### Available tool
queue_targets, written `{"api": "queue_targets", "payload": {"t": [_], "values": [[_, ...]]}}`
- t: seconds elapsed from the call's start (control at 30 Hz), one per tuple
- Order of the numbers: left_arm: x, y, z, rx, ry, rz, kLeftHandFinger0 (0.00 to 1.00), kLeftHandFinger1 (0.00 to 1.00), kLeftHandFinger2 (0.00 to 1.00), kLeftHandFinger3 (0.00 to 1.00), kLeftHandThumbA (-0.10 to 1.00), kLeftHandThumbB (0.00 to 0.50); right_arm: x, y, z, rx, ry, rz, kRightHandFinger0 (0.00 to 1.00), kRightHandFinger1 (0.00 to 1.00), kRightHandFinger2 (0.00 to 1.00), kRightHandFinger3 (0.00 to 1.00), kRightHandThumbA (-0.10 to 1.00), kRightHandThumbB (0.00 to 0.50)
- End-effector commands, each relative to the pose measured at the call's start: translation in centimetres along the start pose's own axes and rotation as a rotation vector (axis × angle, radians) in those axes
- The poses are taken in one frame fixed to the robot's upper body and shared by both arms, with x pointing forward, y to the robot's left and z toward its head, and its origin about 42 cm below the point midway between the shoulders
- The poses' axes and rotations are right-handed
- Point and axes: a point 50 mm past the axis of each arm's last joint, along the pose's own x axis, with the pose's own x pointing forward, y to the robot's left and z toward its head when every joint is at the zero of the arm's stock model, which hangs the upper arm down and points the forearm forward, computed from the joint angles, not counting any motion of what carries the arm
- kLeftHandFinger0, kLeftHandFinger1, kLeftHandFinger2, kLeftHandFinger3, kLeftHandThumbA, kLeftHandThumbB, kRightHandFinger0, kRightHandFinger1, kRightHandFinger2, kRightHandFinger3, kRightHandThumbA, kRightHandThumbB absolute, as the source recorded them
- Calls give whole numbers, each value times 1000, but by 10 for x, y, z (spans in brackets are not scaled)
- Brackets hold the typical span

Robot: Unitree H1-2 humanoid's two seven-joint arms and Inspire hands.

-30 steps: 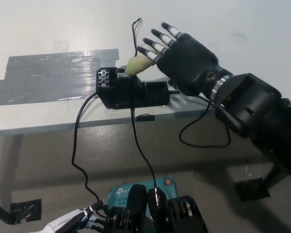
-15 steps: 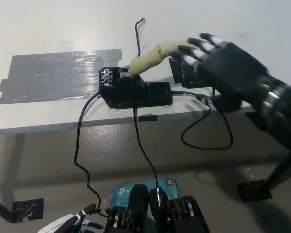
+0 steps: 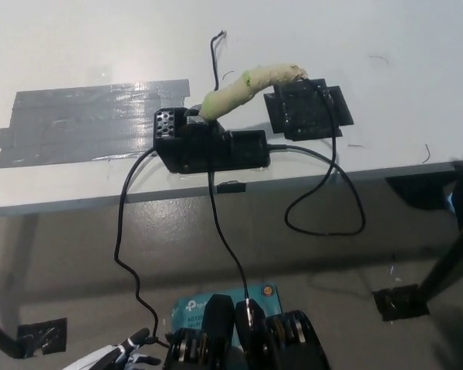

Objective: The robot uses its right hand to grab and lift the soldering gun kept on the middle of the table and puts it in its base

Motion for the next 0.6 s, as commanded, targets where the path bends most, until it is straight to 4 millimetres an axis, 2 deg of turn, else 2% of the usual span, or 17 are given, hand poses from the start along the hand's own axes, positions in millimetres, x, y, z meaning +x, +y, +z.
{"api": "queue_targets", "payload": {"t": [0.0,0.03,0.07,0.1,0.13,0.17,0.2,0.27,0.33,0.43,0.57], "values": [[-13,10,0,22,15,36,1000,810,842,1000,1000,498,-25,47,-62,402,92,-114,1000,1000,1000,1000,232,335],[-13,10,-1,23,17,38,1000,809,843,1000,1000,489,-27,61,-72,451,132,-107,1000,1000,1000,1000,215,298],[-13,10,-1,21,17,39,1000,809,844,1000,1000,488,-28,65,-75,466,142,-106,1000,1000,1000,1000,214,297],[-14,10,-2,25,21,37,1000,810,845,1000,1000,489,-31,80,-84,507,148,-123,1000,1000,1000,1000,166,272],[-13,9,-2,27,22,45,1000,809,845,1000,1000,499,-39,106,-101,546,209,-123,1000,1000,1000,1000,174,264],[-13,10,-2,26,22,44,1000,809,844,1000,1000,500,-43,118,-108,528,235,-126,1000,1000,1000,1000,225,274],[-14,11,-3,24,22,48,1000,809,844,1000,1000,500,-40,118,-107,526,227,-129,1000,1000,1000,1000,227,274],[-15,11,-5,0,20,54,1000,805,855,1000,1000,487,-47,149,-117,601,274,-104,1000,1000,1000,1000,147,277],[-17,12,-8,-12,24,60,1000,811,856,1000,1000,500,-48,164,-120,627,277,-84,1000,1000,1000,1000,148,283],[-20,15,-13,-58,23,64,1000,834,859,1000,1000,500,-46,174,-122,650,275,-50,1000,1000,1000,1000,186,299],[-19,18,-16,-108,9,85,1000,844,839,1000,1000,500,-41,172,-122,674,257,-52,1000,1000,1000,1000,160,297]]}}
